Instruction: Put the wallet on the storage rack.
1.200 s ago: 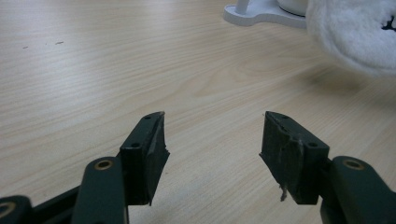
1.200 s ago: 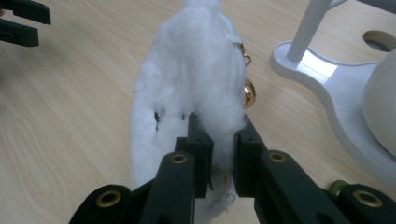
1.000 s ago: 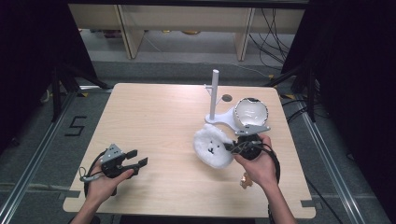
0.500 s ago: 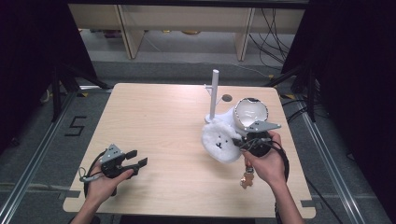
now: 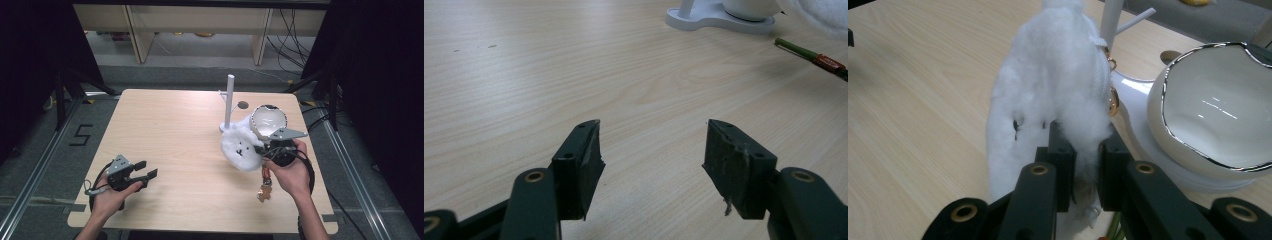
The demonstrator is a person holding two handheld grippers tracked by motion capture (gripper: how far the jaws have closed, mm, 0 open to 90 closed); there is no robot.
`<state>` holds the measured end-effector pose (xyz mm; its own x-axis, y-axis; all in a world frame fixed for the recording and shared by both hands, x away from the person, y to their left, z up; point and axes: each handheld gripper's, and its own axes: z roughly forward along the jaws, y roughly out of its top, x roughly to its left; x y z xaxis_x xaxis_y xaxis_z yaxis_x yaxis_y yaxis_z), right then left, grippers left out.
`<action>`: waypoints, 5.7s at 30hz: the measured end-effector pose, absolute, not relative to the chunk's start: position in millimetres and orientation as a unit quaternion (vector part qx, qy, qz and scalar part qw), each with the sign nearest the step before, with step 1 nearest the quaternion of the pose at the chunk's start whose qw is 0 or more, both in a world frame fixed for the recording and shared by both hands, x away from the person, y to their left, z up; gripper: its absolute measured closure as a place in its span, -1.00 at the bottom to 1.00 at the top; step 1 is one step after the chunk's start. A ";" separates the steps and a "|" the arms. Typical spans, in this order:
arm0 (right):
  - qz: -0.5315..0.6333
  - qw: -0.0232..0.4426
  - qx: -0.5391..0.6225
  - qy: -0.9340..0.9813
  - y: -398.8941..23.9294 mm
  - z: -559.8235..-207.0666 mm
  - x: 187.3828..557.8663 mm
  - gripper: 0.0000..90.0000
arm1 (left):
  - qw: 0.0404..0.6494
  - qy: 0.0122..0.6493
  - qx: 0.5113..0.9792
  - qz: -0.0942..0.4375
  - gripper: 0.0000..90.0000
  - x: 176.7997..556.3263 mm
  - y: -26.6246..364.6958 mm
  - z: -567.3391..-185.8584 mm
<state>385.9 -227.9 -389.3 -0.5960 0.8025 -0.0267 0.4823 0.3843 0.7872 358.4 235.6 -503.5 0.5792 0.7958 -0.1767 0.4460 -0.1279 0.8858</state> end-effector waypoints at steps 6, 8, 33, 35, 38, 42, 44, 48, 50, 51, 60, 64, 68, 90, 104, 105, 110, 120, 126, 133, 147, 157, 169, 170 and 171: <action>0.384 0.221 0.399 0.803 -235.7 -384.1 386.2 0.80 | 0.504 0.428 0.730 0.173 -0.13 358.0 235.5 -504.7; 0.385 0.225 0.398 0.801 -237.8 -383.3 386.8 0.80 | 0.504 0.428 0.731 0.172 -0.13 358.0 235.3 -505.0; 0.379 0.265 0.413 0.785 -263.8 -371.8 394.5 0.80 | 0.505 0.428 0.729 0.171 -0.14 357.5 234.9 -504.9; 0.378 0.271 0.410 0.785 -266.2 -370.9 395.9 0.80 | 0.504 0.429 0.729 0.172 -0.14 357.4 235.0 -504.5; 0.381 0.272 0.419 0.778 -268.8 -368.9 397.7 0.80 | 0.502 0.430 0.730 0.173 -0.14 357.1 235.1 -504.0; 0.376 0.273 0.420 0.779 -271.4 -366.1 398.9 0.80 | 0.504 0.429 0.729 0.172 -0.14 357.4 234.6 -504.4; 0.377 0.267 0.431 0.775 -271.9 -364.8 399.1 0.80 | 0.504 0.428 0.730 0.171 -0.14 357.5 234.3 -504.3; 0.382 0.277 0.427 0.772 -273.4 -365.6 401.5 0.80 | 0.508 0.427 0.729 0.171 -0.14 357.3 233.5 -503.8; 0.376 0.275 0.430 0.773 -275.1 -364.4 402.3 0.80 | 0.508 0.427 0.729 0.170 -0.14 357.2 233.6 -503.8; 0.377 0.279 0.428 0.773 -275.8 -364.1 403.5 0.80 | 0.508 0.427 0.729 0.170 -0.14 357.2 233.6 -503.9; 0.372 0.285 0.433 0.770 -281.9 -359.2 409.5 0.80 | 0.508 0.426 0.729 0.170 -0.14 357.5 233.2 -503.7; 0.373 0.290 0.429 0.770 -284.4 -357.6 413.4 0.80 | 0.507 0.426 0.729 0.170 -0.14 357.6 233.3 -503.9; 0.377 0.273 0.454 0.760 -282.3 -356.0 414.0 0.80 | 0.508 0.426 0.729 0.170 -0.14 357.4 233.3 -503.9; 0.373 0.296 0.454 0.753 -289.7 -347.0 438.8 0.80 | 0.505 0.428 0.730 0.170 -0.15 357.3 234.0 -504.5; 0.343 0.306 0.463 0.758 -291.9 -354.6 462.7 0.80 | 0.507 0.429 0.729 0.168 -0.15 357.6 234.3 -505.4; 0.344 0.321 0.451 0.759 -293.8 -357.1 466.4 0.80 | 0.507 0.429 0.729 0.168 -0.15 357.5 234.3 -505.3; 0.335 0.314 0.467 0.756 -293.6 -365.4 471.4 0.80 | 0.507 0.429 0.728 0.169 -0.15 357.7 234.5 -505.5; 0.310 0.334 0.442 0.772 -296.8 -374.5 479.3 0.79 | 0.507 0.429 0.729 0.167 -0.15 357.3 234.0 -506.0; 0.291 0.347 0.442 0.775 -297.0 -386.4 480.2 0.77 | 0.506 0.427 0.730 0.166 -0.15 357.6 233.1 -506.4; 0.282 0.351 0.444 0.775 -297.5 -390.5 483.3 0.72 | 0.504 0.429 0.731 0.167 -0.15 357.4 232.5 -506.8; 0.296 0.350 0.457 0.763 -306.3 -400.1 491.4 0.41 | 0.506 0.427 0.731 0.166 -0.15 357.4 232.8 -506.8; 0.297 0.342 0.478 0.753 -308.7 -402.2 492.8 0.20 | 0.505 0.426 0.732 0.167 -0.15 357.3 233.0 -506.7; 0.308 0.346 0.499 0.732 -309.6 -399.6 490.7 0.11 | 0.506 0.426 0.731 0.166 -0.15 357.2 232.3 -506.8; 0.307 0.346 0.498 0.733 -310.1 -399.2 490.5 0.10 | 0.505 0.426 0.732 0.167 -0.15 357.3 232.4 -506.8; 0.308 0.344 0.498 0.734 -310.2 -399.1 490.4 0.10 | 0.505 0.426 0.732 0.166 -0.15 357.3 232.3 -506.8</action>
